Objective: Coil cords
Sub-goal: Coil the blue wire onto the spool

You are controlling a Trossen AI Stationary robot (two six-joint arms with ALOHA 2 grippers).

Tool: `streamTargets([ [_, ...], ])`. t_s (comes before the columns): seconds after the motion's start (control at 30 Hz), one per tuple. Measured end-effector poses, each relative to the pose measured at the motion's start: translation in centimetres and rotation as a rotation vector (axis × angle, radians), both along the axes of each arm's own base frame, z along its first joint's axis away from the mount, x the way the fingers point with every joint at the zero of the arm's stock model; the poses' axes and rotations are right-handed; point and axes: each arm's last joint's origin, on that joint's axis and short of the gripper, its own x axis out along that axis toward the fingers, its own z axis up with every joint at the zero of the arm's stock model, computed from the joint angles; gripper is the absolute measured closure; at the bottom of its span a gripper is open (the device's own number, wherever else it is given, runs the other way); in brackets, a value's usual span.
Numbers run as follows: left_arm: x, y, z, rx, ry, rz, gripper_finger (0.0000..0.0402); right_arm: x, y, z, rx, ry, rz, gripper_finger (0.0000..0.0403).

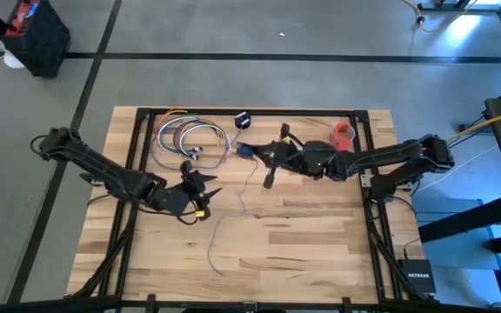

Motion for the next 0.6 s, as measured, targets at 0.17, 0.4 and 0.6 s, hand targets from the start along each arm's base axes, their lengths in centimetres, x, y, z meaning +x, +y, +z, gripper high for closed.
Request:
streamTargets([
  [0.17, 0.3, 0.2, -0.8, -0.039, -0.027, 0.001, 0.0224, 0.6, 0.0, -0.8, -0.001, 0.017, 0.006, 0.0395],
  [0.4, 2.4, -0.5, -1.3, -0.091, -0.095, -0.119, 0.0224, 0.9, 0.0, -1.1, -0.010, 0.016, 0.010, 0.0395],
  [0.6, 4.5, -0.8, -3.0, -0.107, -0.118, -0.139, 0.0224, 0.9, 0.0, -1.2, -0.012, 0.031, 0.010, 0.0395],
])
